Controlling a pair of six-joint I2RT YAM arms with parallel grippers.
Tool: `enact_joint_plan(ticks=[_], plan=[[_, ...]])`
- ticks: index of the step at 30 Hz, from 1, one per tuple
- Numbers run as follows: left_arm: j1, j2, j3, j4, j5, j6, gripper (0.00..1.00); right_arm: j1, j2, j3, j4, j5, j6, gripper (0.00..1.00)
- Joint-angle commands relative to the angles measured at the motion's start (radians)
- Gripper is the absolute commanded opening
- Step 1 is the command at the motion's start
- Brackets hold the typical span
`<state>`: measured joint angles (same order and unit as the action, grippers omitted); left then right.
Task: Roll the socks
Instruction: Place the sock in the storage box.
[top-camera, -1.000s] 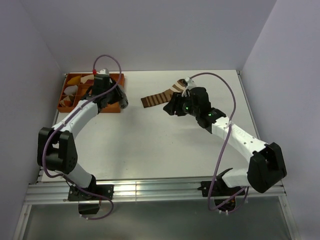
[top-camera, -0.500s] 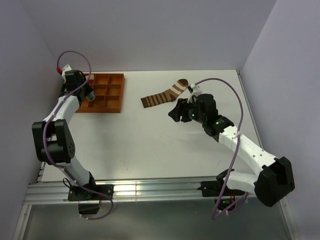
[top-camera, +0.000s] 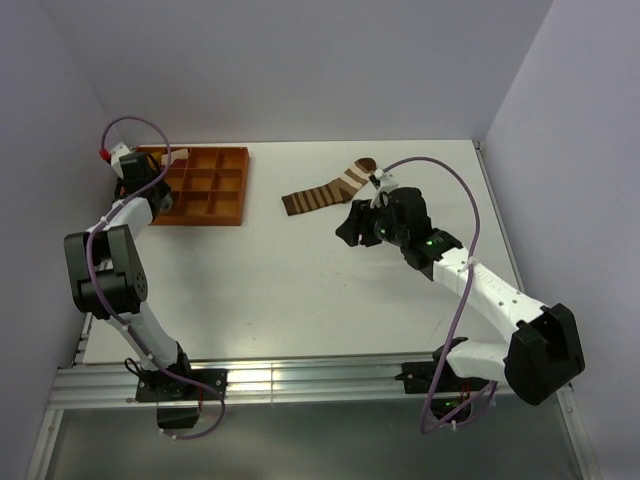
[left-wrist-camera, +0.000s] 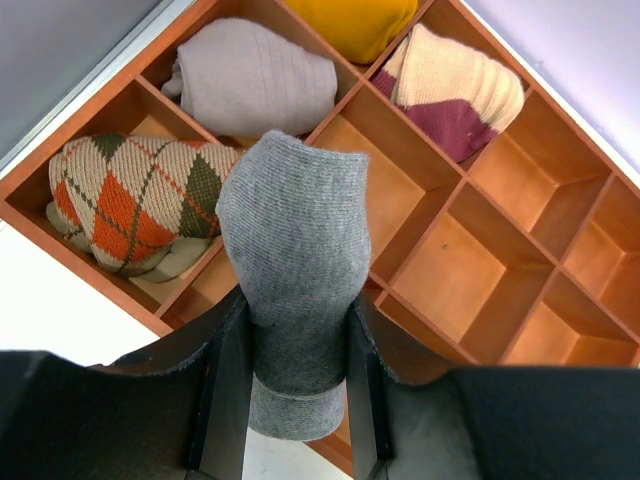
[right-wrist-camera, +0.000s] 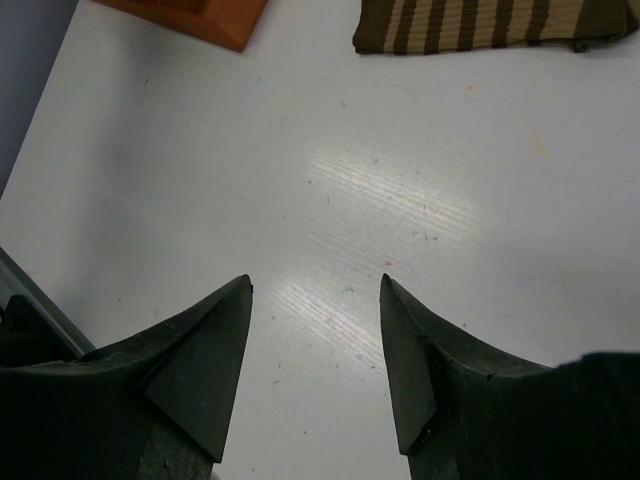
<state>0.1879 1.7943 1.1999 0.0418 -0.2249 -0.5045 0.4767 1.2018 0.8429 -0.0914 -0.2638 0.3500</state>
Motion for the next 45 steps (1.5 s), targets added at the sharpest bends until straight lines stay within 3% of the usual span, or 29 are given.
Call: enact_joint_plan(ticks=[1,13,28,45], plan=[[0.002,-0.001,-0.010,0.119,-0.022,0.027,0.00,-0.010,0.010,0.019,0.012,-0.026,-0.013,0.61],[0.004,0.036,-0.065,0.187,-0.027,0.052,0.00,-0.012,0.018,0.039,-0.007,-0.032,-0.034,0.61],[0.002,0.048,-0.092,0.159,0.016,0.006,0.00,-0.013,0.030,0.033,-0.010,-0.041,-0.043,0.59],[0.002,0.198,0.138,-0.246,0.078,-0.089,0.00,-0.018,0.028,0.022,0.001,-0.017,-0.049,0.59]])
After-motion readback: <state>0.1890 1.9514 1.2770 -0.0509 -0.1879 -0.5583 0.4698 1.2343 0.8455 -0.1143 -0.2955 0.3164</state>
